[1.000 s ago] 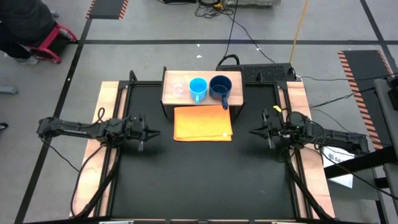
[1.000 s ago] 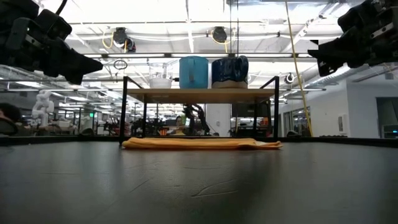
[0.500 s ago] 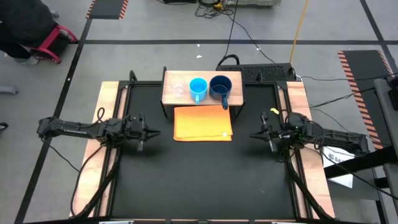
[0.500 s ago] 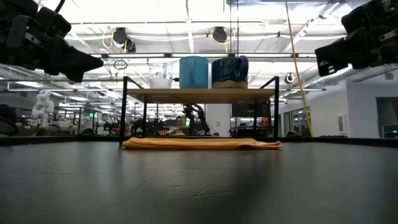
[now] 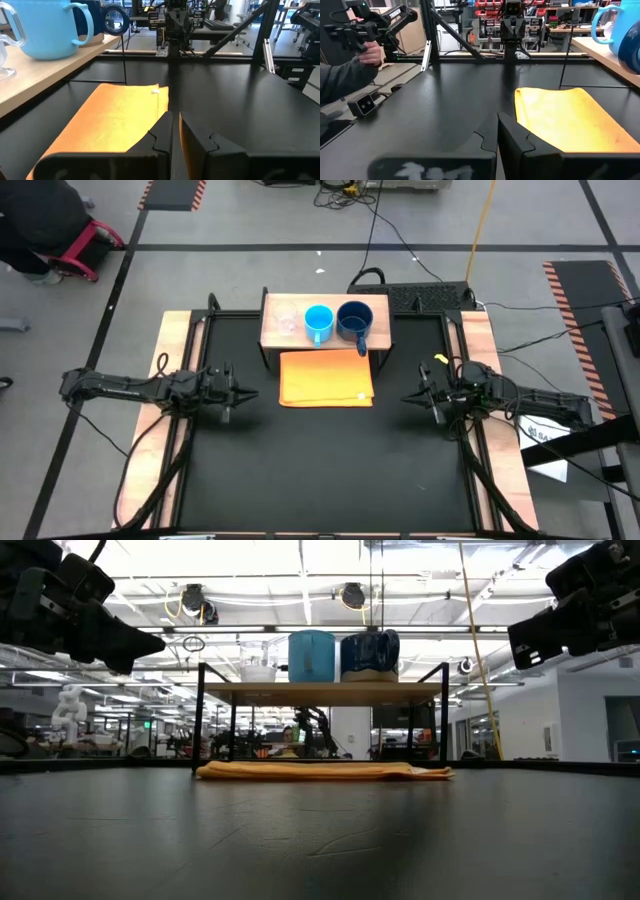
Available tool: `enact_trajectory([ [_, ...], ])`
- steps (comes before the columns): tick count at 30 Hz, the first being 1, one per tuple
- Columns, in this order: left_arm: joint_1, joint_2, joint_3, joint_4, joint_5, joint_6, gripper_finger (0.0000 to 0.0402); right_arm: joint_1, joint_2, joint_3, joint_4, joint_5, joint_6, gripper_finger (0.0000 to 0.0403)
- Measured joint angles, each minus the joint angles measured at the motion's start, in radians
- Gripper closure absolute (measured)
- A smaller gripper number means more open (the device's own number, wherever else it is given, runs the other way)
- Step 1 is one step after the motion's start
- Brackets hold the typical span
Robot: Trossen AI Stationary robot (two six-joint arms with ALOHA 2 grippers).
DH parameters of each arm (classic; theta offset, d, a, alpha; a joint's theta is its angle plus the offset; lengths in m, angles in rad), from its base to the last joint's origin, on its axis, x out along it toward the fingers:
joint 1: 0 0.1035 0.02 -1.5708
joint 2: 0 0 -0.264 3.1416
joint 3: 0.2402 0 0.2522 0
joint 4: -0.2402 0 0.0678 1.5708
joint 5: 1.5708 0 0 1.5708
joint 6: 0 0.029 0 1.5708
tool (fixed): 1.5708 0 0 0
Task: Stack small to large cups/mugs on shelf
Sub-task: Return to Home Position
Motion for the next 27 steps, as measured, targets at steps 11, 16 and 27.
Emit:
enact_trajectory([
  [11, 0.000, 0.000, 0.000, -0.032, -0.008, -0.015, 0.0364, 0.000, 0.000, 0.000, 0.001, 0.002, 0.026, 0.0403],
  [16, 0.000, 0.000, 0.000, -0.046, -0.008, -0.021, 0.0364, 0.000, 0.000, 0.000, -0.008, 0.003, 0.022, 0.0403],
  [27, 0.000, 0.000, 0.000, -0.045, -0.008, -0.008, 0.0364, -0.001, 0.000, 0.000, -0.007, 0.005, 0.020, 0.0403],
])
